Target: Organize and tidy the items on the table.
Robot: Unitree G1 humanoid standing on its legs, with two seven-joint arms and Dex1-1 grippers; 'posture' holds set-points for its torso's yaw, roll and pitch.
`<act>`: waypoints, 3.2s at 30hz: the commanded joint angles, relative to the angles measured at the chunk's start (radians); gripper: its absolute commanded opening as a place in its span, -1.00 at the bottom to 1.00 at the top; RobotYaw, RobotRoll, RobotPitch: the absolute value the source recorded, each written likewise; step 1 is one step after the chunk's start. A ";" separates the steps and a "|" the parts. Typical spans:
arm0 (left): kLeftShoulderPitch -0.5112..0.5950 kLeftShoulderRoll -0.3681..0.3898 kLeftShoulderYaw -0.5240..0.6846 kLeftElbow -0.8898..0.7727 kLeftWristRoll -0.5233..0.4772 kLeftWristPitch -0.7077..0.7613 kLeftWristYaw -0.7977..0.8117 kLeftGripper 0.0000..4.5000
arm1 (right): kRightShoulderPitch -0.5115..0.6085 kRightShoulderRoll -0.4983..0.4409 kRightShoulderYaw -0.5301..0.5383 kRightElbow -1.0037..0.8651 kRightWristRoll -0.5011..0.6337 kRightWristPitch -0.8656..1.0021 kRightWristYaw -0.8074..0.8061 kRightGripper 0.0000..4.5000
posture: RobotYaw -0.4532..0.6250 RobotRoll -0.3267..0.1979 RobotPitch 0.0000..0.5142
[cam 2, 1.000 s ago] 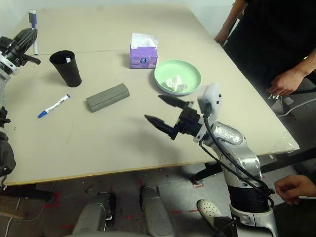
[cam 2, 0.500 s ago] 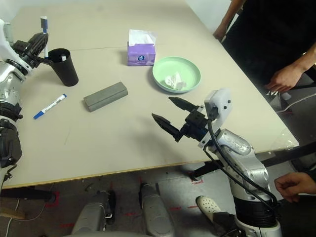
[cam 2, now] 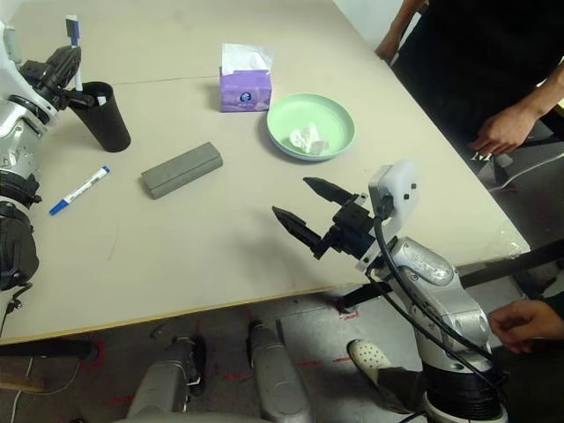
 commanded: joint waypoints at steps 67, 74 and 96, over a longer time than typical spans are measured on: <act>0.174 0.616 -0.296 -0.240 0.194 0.616 -0.834 0.99 | -0.244 0.125 0.232 0.272 -0.112 -0.204 0.250 1.00 | -0.42 0.25 -0.17; 0.303 0.548 -0.288 -0.374 0.160 0.695 -0.847 0.99 | -0.254 0.136 0.235 0.277 -0.113 -0.202 0.250 1.00 | -0.42 0.25 -0.19; -0.079 0.370 -0.585 -0.100 0.426 0.818 -0.926 0.99 | -0.214 0.179 0.248 0.224 -0.113 -0.198 0.182 1.00 | -0.55 0.25 -0.12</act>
